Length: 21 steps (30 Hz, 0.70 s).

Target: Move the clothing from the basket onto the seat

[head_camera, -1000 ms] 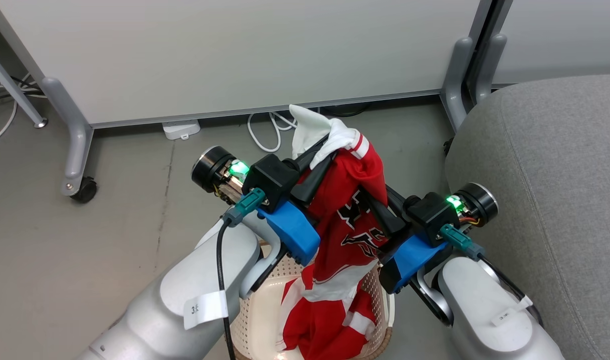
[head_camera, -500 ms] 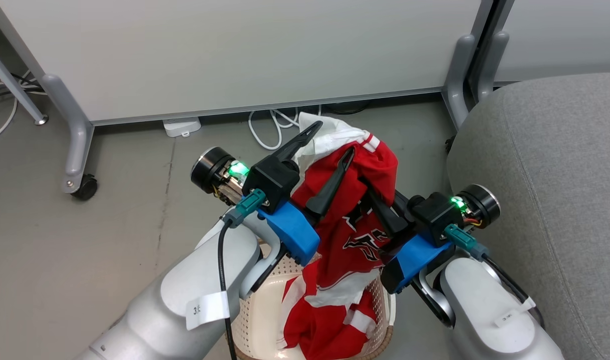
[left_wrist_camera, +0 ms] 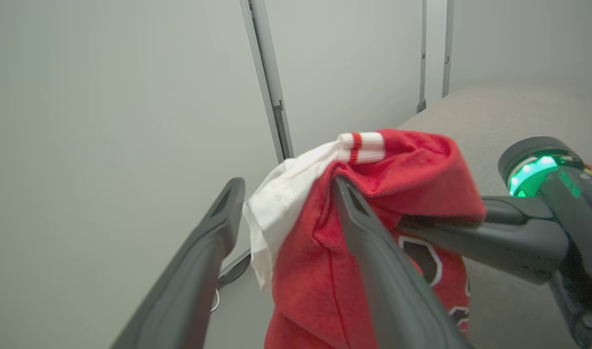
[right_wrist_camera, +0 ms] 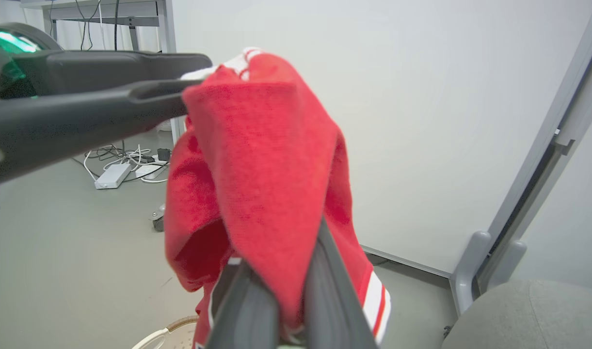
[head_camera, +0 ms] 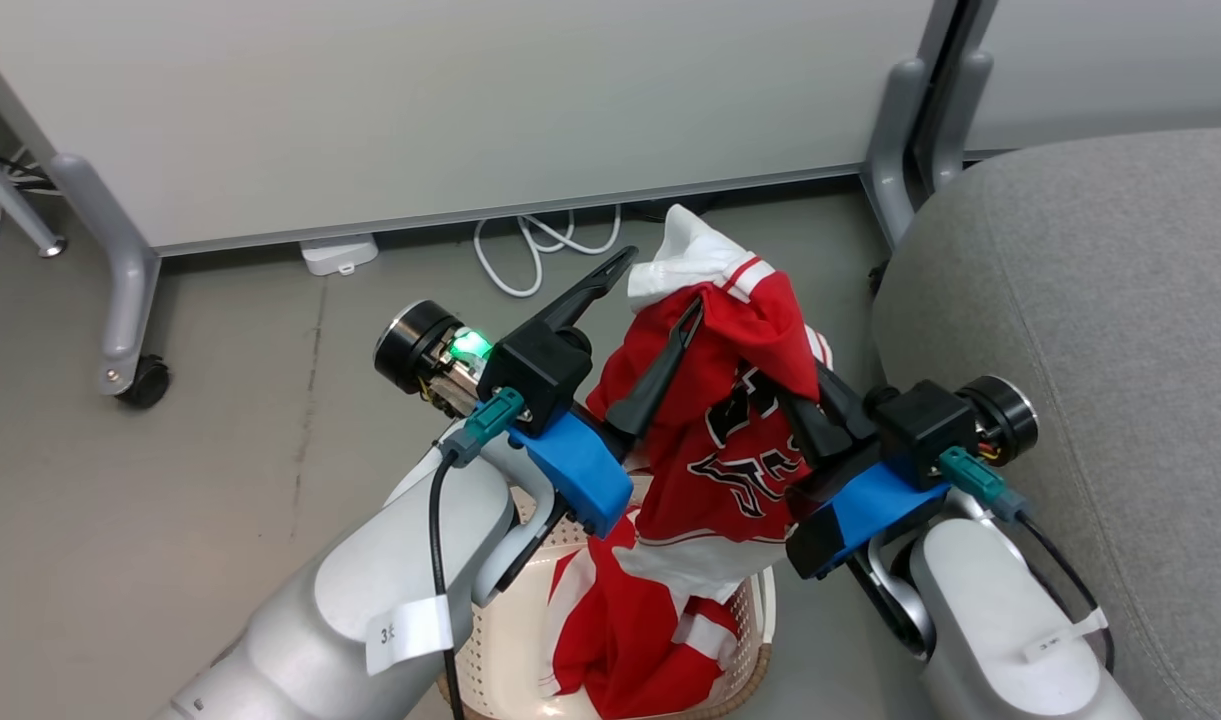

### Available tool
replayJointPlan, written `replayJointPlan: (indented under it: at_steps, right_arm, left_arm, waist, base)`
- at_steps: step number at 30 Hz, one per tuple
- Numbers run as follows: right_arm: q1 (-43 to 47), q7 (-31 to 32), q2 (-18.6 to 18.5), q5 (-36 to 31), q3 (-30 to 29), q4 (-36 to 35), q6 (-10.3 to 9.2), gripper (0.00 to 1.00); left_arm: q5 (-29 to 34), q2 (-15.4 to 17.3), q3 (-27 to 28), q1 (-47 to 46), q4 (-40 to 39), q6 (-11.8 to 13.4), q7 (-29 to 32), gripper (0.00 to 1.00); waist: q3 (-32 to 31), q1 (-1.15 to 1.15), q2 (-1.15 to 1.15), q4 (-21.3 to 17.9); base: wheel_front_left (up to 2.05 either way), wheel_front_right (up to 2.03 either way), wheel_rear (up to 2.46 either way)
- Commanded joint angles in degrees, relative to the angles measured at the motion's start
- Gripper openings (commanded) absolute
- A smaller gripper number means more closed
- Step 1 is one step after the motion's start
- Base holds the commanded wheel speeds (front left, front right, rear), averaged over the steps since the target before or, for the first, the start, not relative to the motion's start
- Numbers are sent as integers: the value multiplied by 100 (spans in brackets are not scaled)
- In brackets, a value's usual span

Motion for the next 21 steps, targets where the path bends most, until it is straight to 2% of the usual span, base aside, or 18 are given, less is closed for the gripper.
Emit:
replayJointPlan:
  at_steps: [1, 7, 21]
  right_arm:
    - [62, -23, 6, 0, -62, -72, 1, 0]
    - [138, -24, -5, -37, -416, -333, 1, 0]
    - [423, -23, -87, -88, -1242, -872, 1, 0]
  left_arm:
    - [27, 37, 9, 47, -34, 46, -24, 100]
    - [62, 173, 82, 141, -196, 106, -41, 100]
    - [249, 252, 146, 238, -493, 55, -51, 100]
  waist:
    - [33, 0, 0, -72]
    - [236, 0, 0, -390]
    - [643, 0, 0, -1309]
  base:
    - [0, 0, 0]
    - [0, 0, 0]
    - [0, 0, 0]
